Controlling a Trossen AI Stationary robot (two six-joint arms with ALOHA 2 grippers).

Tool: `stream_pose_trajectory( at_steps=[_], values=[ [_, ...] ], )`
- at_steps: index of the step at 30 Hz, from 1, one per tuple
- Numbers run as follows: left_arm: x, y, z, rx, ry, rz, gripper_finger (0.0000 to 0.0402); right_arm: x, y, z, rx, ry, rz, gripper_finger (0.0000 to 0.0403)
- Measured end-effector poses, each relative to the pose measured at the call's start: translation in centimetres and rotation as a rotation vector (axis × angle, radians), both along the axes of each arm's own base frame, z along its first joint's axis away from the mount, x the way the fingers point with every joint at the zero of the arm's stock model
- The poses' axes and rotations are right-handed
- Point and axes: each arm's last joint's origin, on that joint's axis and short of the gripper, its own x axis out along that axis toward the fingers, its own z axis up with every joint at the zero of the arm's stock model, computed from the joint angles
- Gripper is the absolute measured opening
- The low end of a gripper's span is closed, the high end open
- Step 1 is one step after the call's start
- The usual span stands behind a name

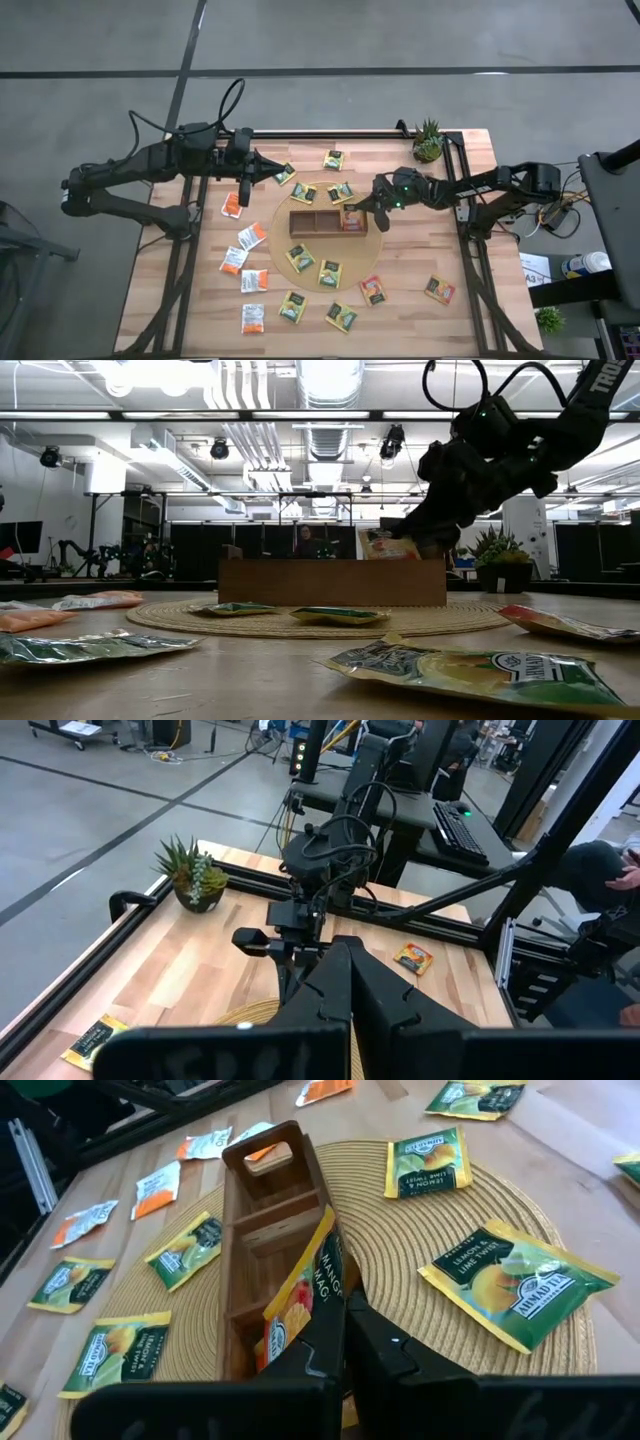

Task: Pick & Place Tea
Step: Put the orange tea bag into the right section of the wooden organizer

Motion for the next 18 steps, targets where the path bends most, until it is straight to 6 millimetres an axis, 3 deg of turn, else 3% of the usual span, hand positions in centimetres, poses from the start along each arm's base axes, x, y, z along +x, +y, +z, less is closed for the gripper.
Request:
stream_pose_trajectory(
  at_steps=[18],
  values=[
    [0.0, 0.01, 0.0, -0.013, -0.001, 0.003, 0.0002, -0.1, 0.01, -0.19, 0.029, 0.023, -0.017, 0.0009]
  ],
)
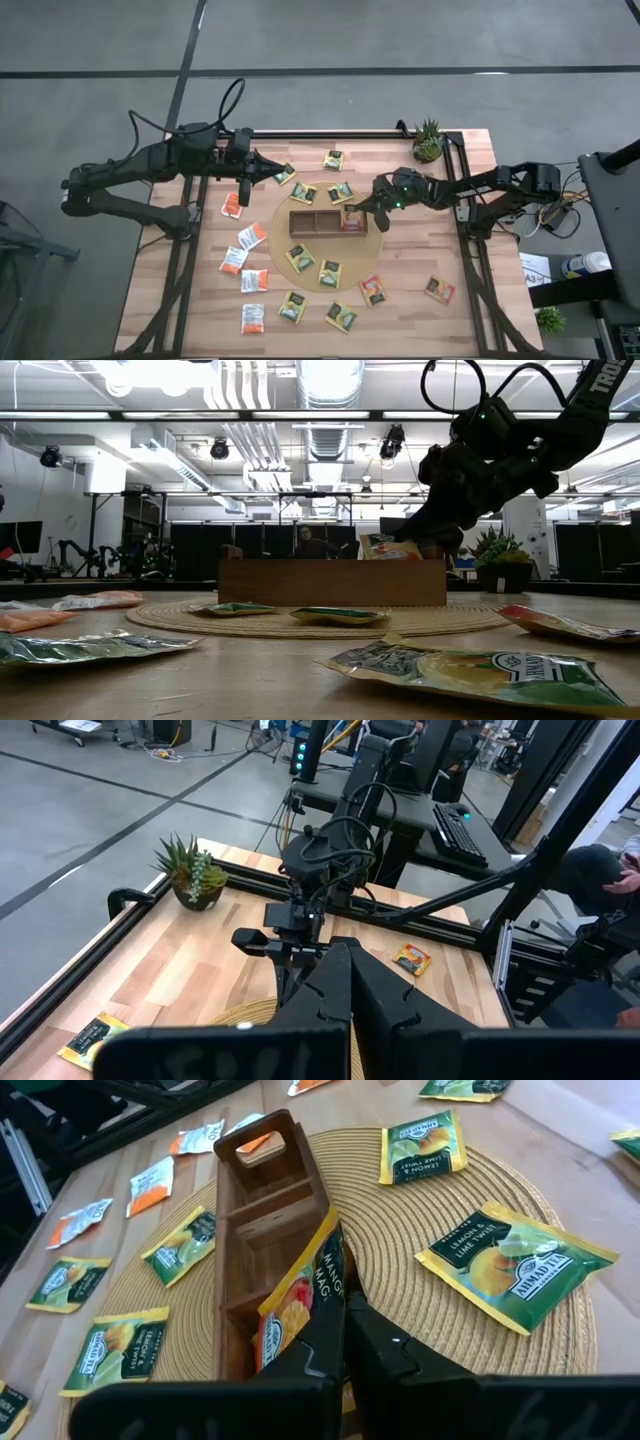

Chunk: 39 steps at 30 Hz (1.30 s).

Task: Pick & Place Tea
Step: Put the orange tea bag into the right section of the wooden organizer

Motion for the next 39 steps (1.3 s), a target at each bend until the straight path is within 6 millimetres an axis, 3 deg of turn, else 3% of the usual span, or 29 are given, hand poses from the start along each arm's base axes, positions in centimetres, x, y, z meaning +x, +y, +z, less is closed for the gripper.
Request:
stream_pose_trajectory(
  at_steps=[4, 14, 21, 26, 32, 39],
  values=[
    [0.0, 0.0, 0.0, -0.001, 0.0, 0.0, 0.0002, 0.0, 0.0, 0.0, 0.003, 0.0, -0.002, 0.0021],
    [0.0, 0.0, 0.0, -0.007, 0.0, 0.001, 0.0002, 0.0, 0.0, 0.2, 0.044, -0.007, -0.022, 0.01],
    [0.0, 0.0, 0.0, -0.008, 0.0, 0.001, 0.0002, 0.1, 0.1, 2.8, 0.051, -0.111, 0.0, 0.012],
    [0.0, 0.0, 0.0, -0.008, 0.0, 0.001, 0.0002, 0.3, 0.2, 5.0, 0.081, -0.132, 0.067, 0.01],
    [0.0, 0.0, 0.0, -0.005, 0.0, 0.0, 0.0002, 1.3, 0.6, 6.8, 0.066, 0.046, 0.191, 0.0018],
    [0.0, 0.0, -0.1, 0.019, 0.007, -0.004, 0.0002, 2.9, 0.2, 8.8, 0.028, 0.206, 0.259, 0.0008]
  ],
)
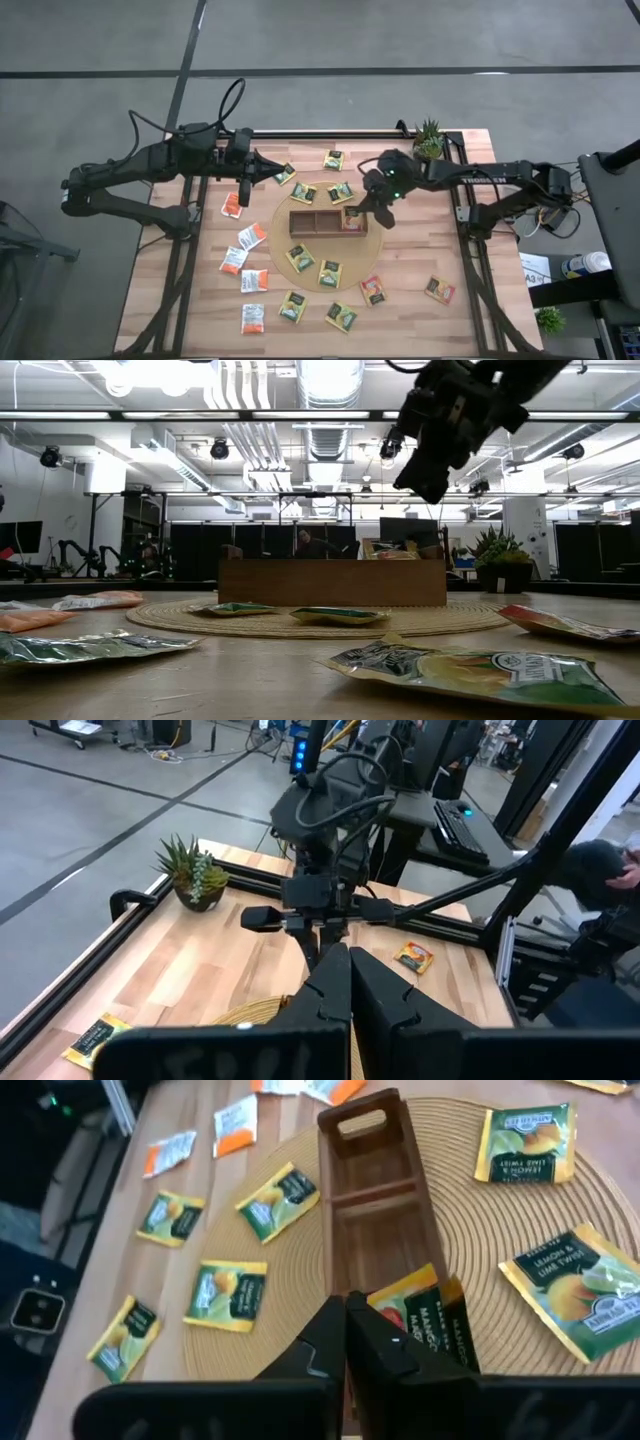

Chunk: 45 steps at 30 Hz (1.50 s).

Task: Pick & Place Tea
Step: Put the orange tea bag into the right section of the wooden organizer

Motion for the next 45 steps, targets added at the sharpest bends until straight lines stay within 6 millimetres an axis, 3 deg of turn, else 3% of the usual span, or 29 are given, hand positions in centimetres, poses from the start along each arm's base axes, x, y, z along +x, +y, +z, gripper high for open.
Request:
stream_pose_trajectory(
  at_steps=[6, 13, 23, 33, 45],
  values=[
    [-0.2, 0.0, -0.3, 0.027, 0.039, -0.007, 0.0002, 1.2, -0.2, 0.0, -0.012, 0.146, 0.061, 0.0008],
    [-1.5, -0.2, 0.0, 0.058, 0.038, -0.013, 0.0002, 3.0, 0.6, 0.2, -0.036, 0.2, 0.152, 0.0008],
    [-4.3, -0.5, 0.9, 0.104, -0.017, 0.046, 0.0002, 5.2, 1.3, -2.6, -0.019, 0.307, 0.206, 0.0008],
    [-4.2, -0.5, -0.6, 0.067, 0.019, 0.055, 0.0002, 6.2, 1.0, -4.3, -0.023, 0.343, 0.228, 0.0008],
    [-4.2, -0.5, -0.4, 0.07, -0.002, 0.056, 0.0002, 6.3, 1.0, -6.1, -0.01, 0.394, 0.237, 0.0008]
  ],
)
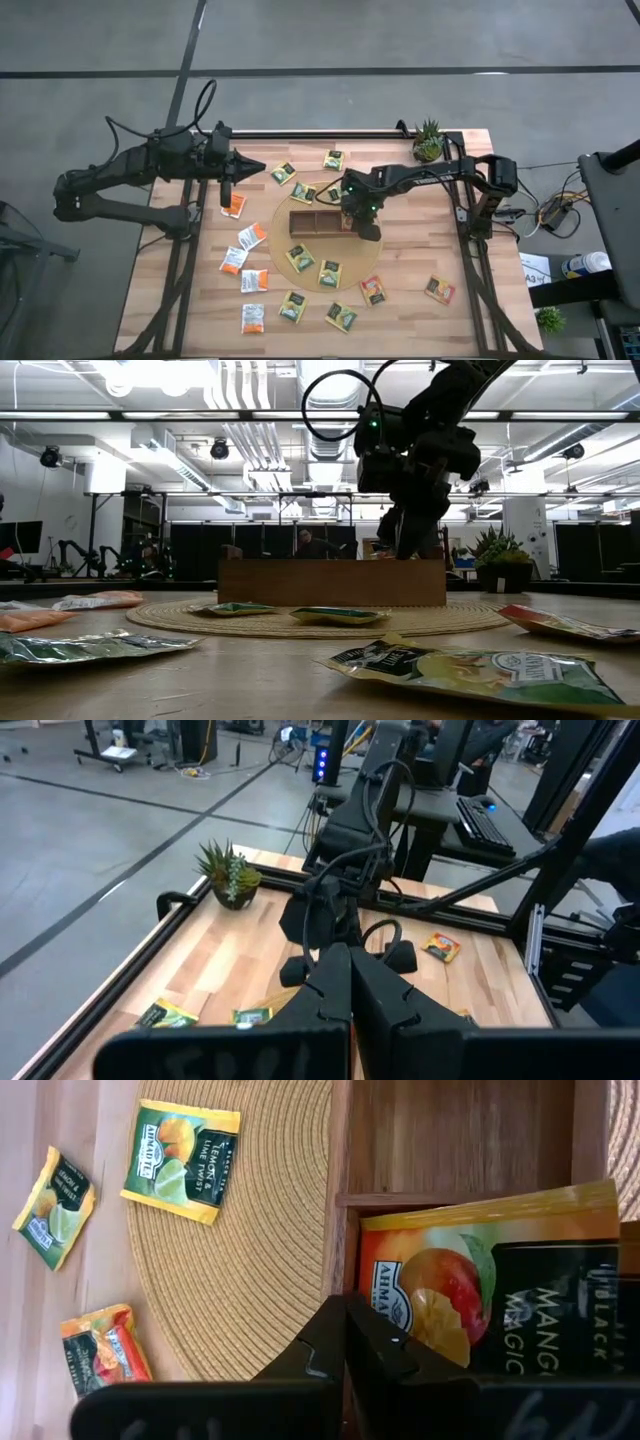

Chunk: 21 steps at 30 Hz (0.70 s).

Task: Pick & Place Tea
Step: Put the orange tea bag into the right section of the wooden organizer

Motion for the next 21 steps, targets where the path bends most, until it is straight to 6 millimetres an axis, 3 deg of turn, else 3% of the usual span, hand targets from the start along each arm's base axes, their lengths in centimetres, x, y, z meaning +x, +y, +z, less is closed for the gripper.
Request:
stream_pose_trajectory(
  at_steps=[21],
  values=[
    [0.01, 0.0, 0.15, 0.004, -0.015, 0.0, 0.0002, 0.41, -0.33, 0.09, -0.06, 0.0, -0.038, 0.0008]
  ],
)
